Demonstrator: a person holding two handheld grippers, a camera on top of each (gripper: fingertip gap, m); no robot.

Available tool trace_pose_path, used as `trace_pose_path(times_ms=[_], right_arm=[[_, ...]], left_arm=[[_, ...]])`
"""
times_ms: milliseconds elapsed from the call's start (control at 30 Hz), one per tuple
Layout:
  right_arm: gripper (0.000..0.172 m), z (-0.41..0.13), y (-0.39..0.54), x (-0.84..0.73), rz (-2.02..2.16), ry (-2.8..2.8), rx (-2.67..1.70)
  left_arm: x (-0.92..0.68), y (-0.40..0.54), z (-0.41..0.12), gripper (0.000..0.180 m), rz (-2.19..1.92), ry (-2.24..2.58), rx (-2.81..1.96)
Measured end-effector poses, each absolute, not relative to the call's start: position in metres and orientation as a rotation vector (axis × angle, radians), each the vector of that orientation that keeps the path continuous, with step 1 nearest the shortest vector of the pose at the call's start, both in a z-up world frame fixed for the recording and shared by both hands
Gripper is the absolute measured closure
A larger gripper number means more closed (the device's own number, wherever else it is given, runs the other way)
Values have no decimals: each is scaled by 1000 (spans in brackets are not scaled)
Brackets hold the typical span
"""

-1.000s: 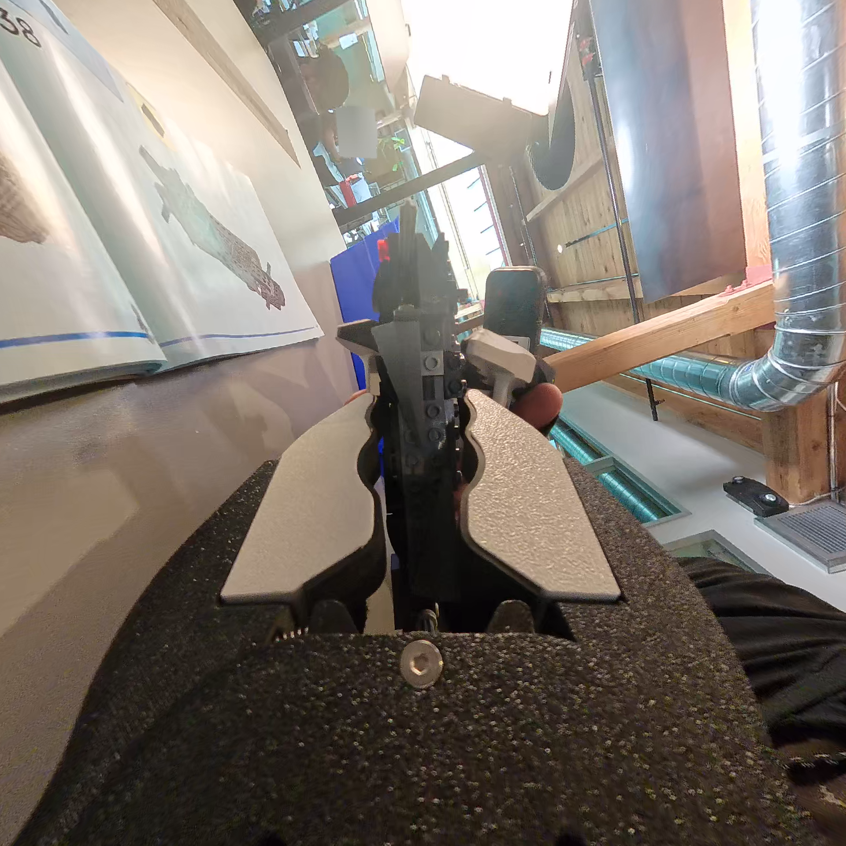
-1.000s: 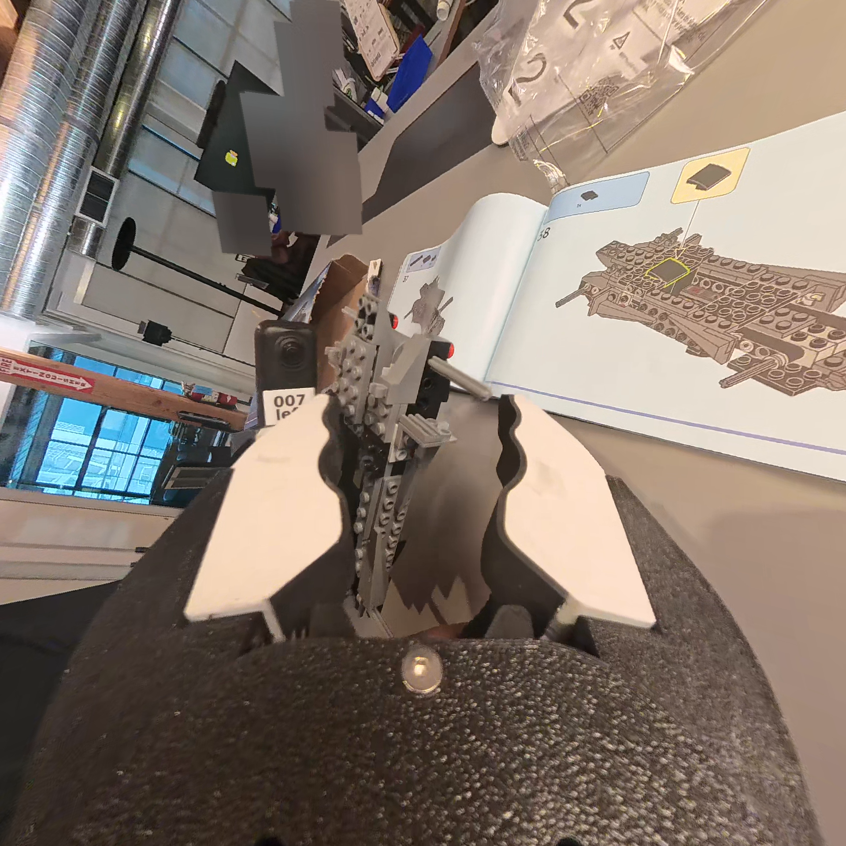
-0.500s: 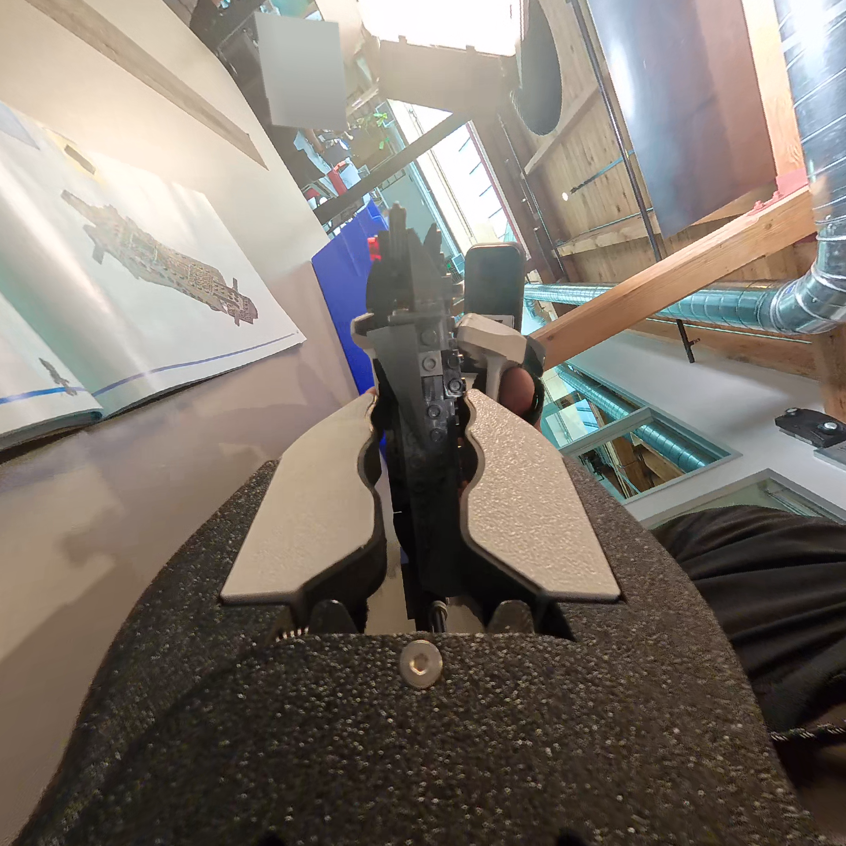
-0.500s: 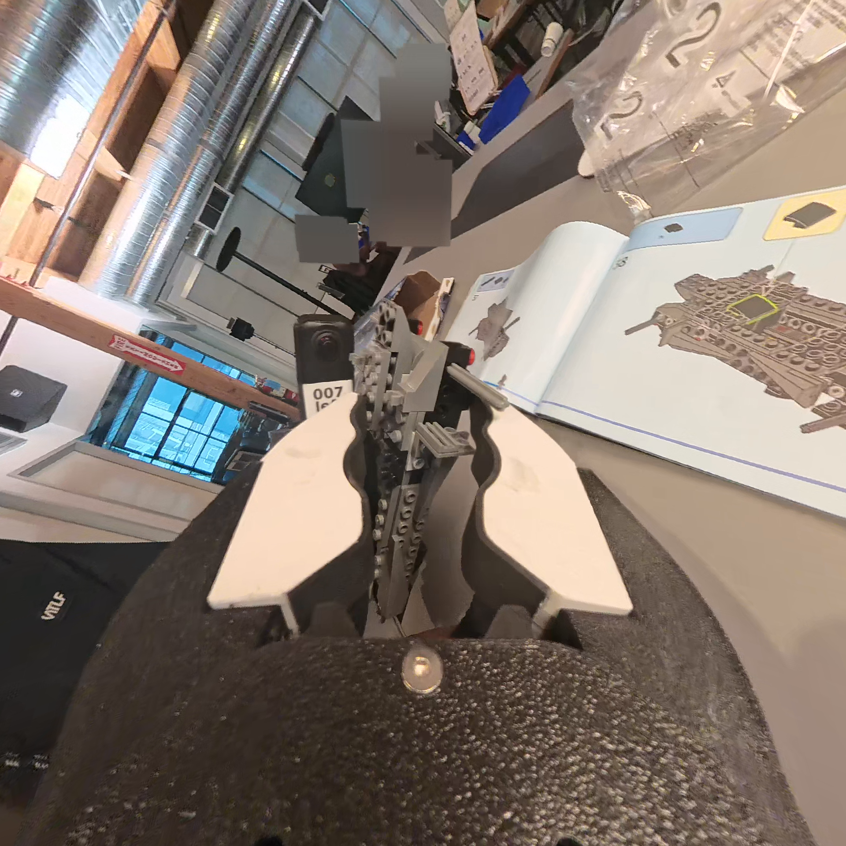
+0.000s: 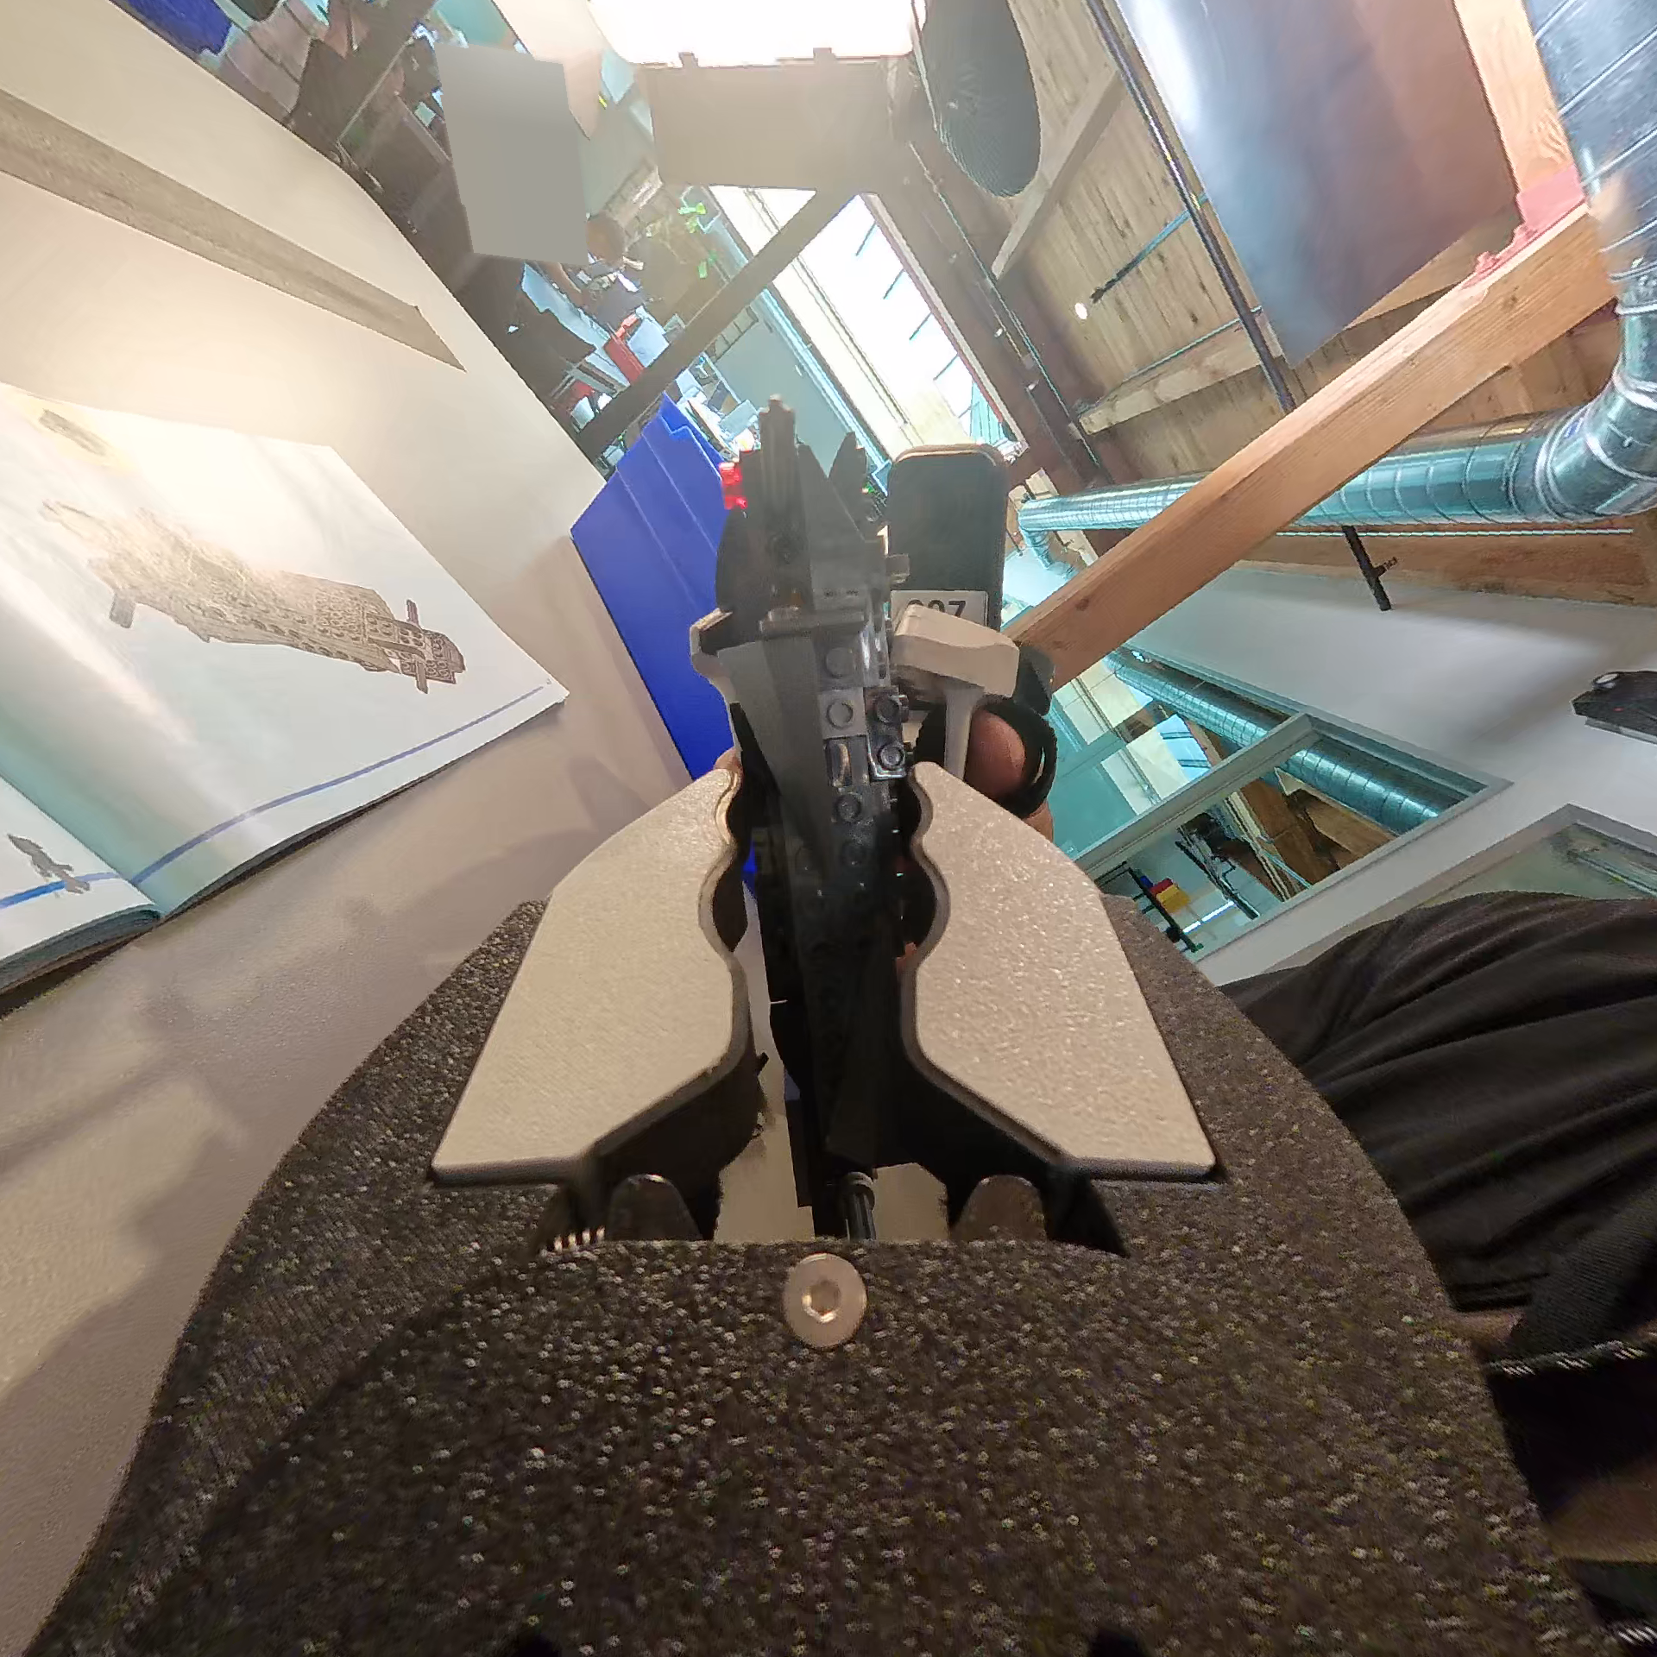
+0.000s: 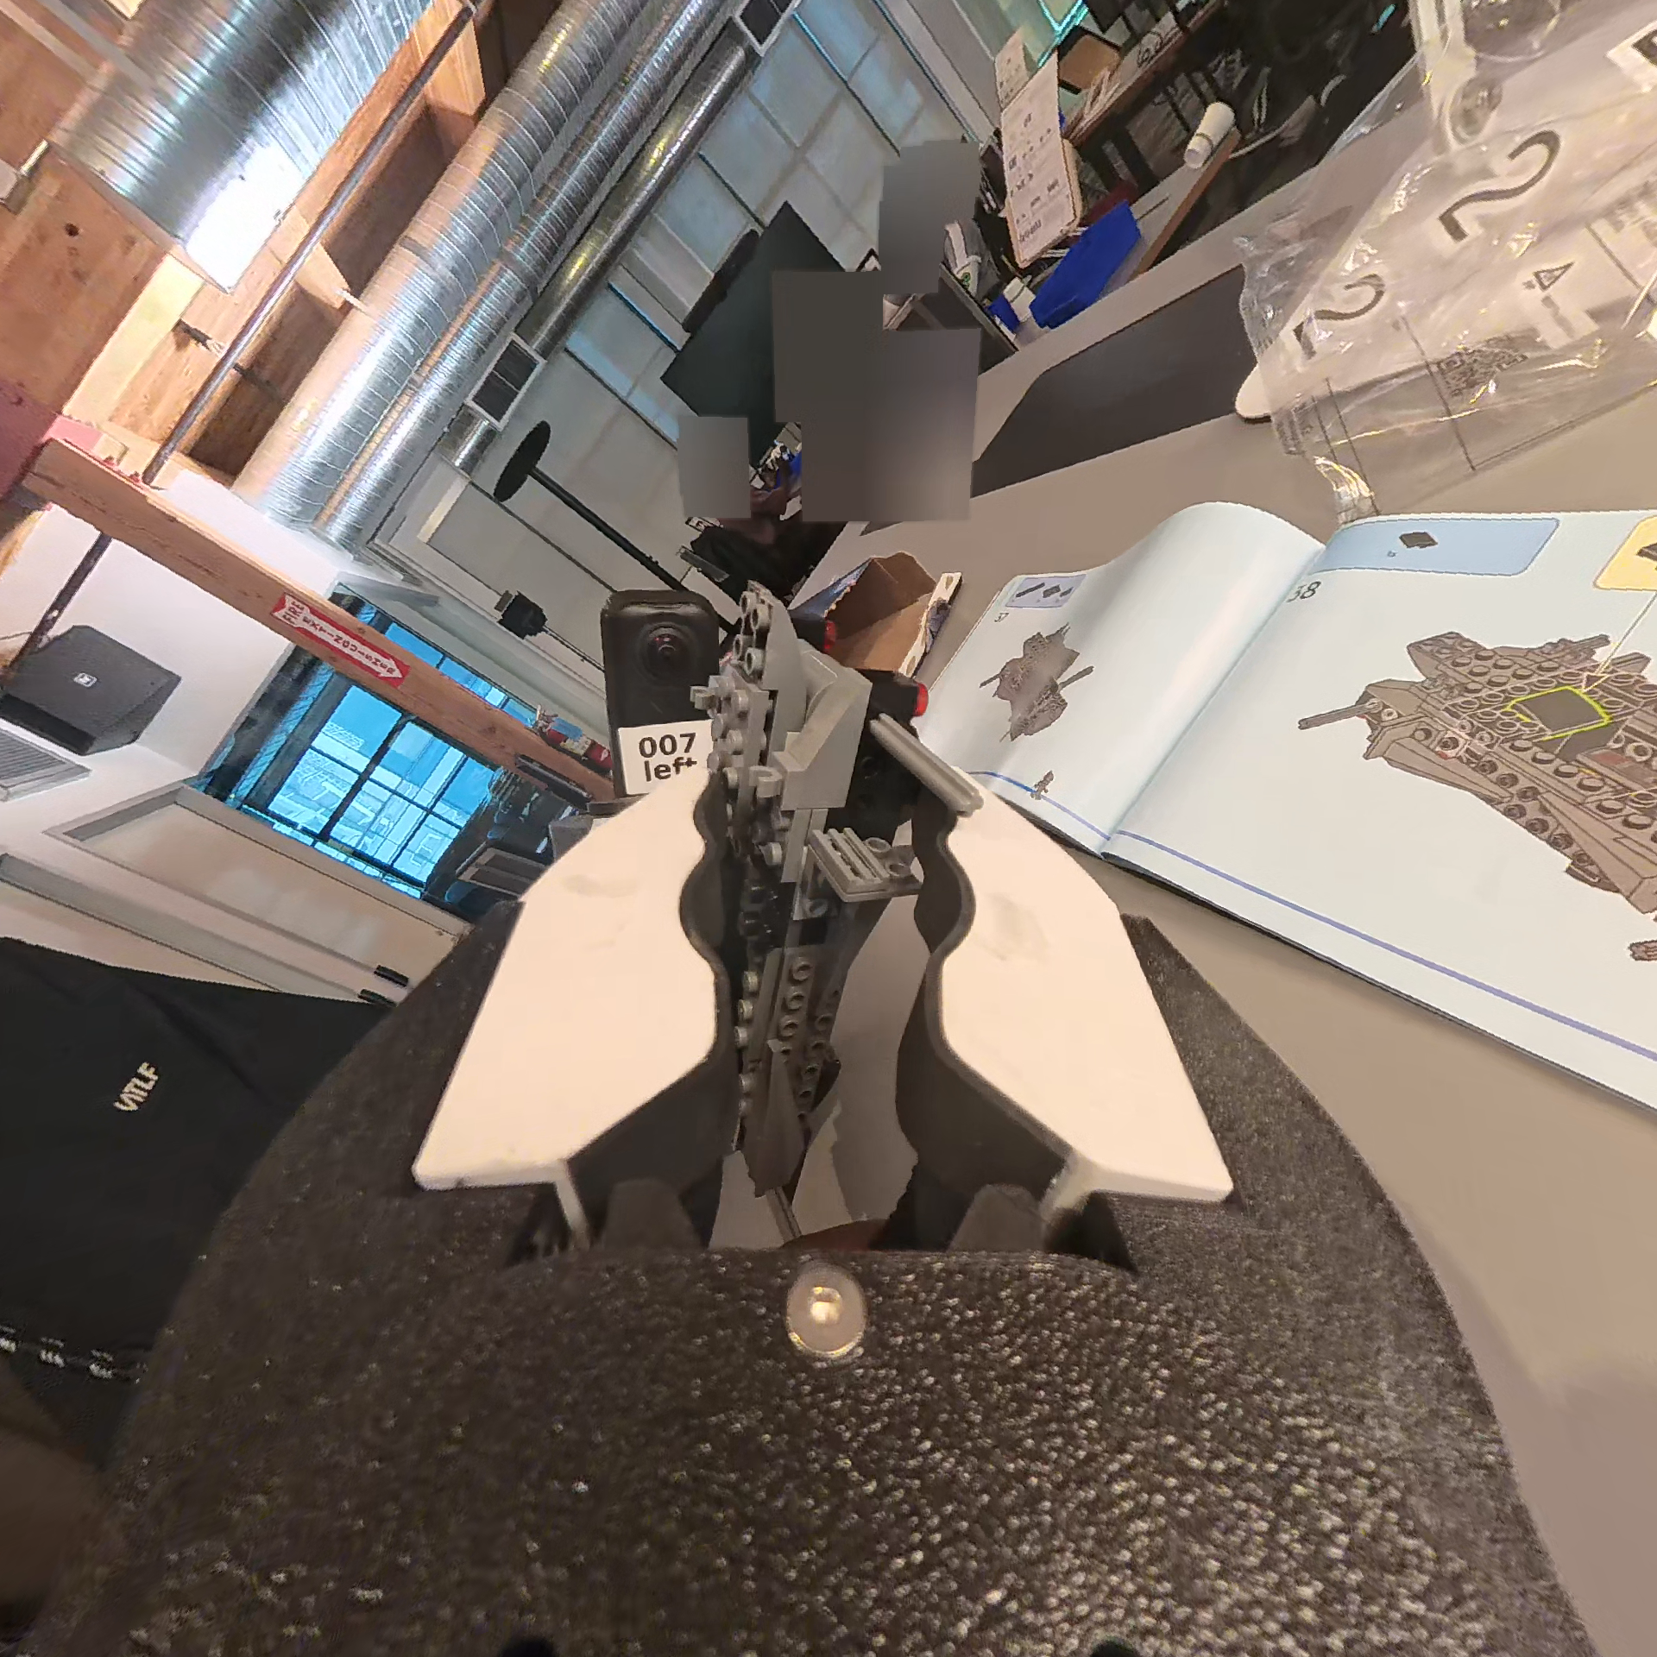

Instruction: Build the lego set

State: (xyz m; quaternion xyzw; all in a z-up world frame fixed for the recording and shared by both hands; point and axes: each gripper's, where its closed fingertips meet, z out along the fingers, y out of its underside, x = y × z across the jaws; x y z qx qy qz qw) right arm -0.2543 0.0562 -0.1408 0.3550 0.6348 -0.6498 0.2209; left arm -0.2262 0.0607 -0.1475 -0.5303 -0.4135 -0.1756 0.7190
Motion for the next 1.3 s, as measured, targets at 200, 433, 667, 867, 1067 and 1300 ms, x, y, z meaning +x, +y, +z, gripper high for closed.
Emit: trace_pose_path(times_ms=[200, 433, 667, 867, 1067, 1300], right_arm=[[132, -139, 57, -254, -1827, 1780, 969], [132, -138, 57, -254, -1841, 1787, 976], [133, -135, 58, -253, -1858, 1760, 981], [133, -134, 57, -251, -1869, 1794, 973], [131, -133, 56, -249, -1872, 1831, 959], [132, -132, 57, -248, -1876, 1844, 928]], left_arm=[[-225, 63, -148, 149, -386, -909, -1186], [-224, 64, -147, 149, -415, -896, -1171], [-225, 61, -143, 148, -473, -876, -1104], [-224, 60, -143, 148, -417, -860, -1142], [-221, 61, -145, 148, -331, -841, -1243], [-220, 63, -146, 149, -295, -826, -1289]])
